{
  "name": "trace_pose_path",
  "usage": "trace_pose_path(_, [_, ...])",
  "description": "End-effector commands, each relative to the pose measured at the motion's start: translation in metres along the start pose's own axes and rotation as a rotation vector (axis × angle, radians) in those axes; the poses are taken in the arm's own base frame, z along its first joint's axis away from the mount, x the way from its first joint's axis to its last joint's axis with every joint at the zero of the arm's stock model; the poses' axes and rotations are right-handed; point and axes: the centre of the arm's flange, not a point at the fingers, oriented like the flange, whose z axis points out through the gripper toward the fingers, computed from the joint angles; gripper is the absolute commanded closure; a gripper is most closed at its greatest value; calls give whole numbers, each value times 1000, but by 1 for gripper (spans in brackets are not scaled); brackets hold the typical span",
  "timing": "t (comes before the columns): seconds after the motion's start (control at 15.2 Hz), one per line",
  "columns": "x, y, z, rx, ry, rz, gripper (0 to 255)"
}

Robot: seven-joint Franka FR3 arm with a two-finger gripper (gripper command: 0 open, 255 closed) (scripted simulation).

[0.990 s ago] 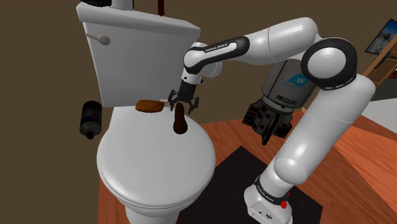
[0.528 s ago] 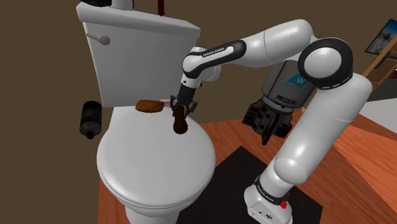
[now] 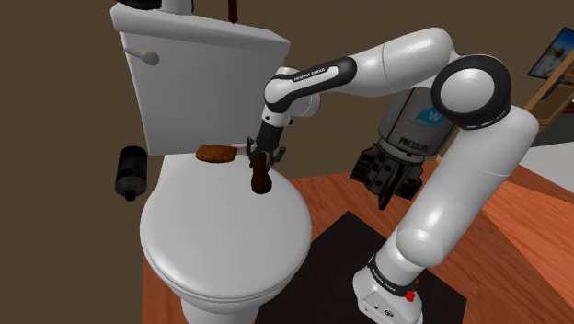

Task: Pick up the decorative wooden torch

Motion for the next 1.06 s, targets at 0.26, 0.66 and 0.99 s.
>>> trace_pose_path(0.26, [-6, -5, -28, 0, 0, 0, 255])
trace_pose_path(0.66, [-14, -11, -58, 0, 0, 0, 255])
trace_pose_path(0.99, [-18, -14, -74, 0, 0, 0, 255])
